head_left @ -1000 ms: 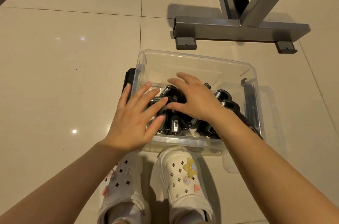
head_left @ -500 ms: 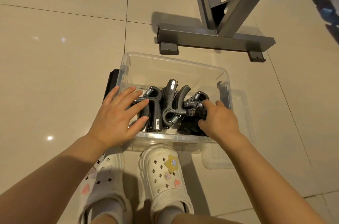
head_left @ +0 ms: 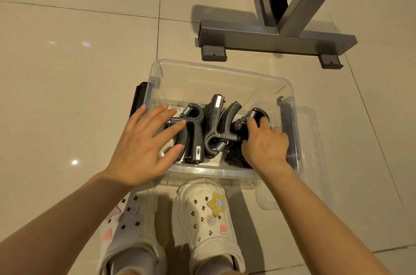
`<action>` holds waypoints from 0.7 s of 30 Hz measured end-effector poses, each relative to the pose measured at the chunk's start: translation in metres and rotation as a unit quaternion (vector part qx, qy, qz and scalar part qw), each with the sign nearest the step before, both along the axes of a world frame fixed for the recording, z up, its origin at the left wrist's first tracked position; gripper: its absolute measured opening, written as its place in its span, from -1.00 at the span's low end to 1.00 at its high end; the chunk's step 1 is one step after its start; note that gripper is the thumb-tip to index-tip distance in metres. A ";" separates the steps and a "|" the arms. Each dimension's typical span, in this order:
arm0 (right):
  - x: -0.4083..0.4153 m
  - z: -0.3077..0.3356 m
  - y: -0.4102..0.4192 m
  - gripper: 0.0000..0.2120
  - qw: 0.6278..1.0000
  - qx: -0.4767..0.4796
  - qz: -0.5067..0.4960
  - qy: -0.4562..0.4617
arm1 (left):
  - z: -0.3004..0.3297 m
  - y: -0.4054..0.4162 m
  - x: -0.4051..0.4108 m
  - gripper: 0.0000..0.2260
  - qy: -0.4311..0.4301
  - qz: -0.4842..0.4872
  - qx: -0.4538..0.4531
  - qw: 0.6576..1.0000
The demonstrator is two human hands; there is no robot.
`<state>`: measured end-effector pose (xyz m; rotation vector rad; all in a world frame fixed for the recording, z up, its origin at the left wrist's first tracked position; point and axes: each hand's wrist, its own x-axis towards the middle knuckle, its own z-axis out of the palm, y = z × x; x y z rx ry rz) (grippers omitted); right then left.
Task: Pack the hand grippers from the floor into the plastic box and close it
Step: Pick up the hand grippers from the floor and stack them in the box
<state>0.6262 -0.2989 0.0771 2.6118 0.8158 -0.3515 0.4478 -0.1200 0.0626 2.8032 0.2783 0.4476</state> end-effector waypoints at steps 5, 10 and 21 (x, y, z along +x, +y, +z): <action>0.031 0.004 0.008 -0.44 0.988 0.044 0.150 0.021 | 0.000 0.001 0.000 -0.54 0.000 0.003 -0.008 1.000; 0.060 -0.002 0.006 -0.44 0.975 0.002 0.209 0.078 | 0.000 0.001 -0.001 -0.52 0.005 0.005 -0.006 1.000; 0.047 -0.015 -0.014 -0.52 0.980 0.051 0.189 0.030 | 0.000 0.001 -0.001 -0.53 0.003 0.015 -0.016 1.000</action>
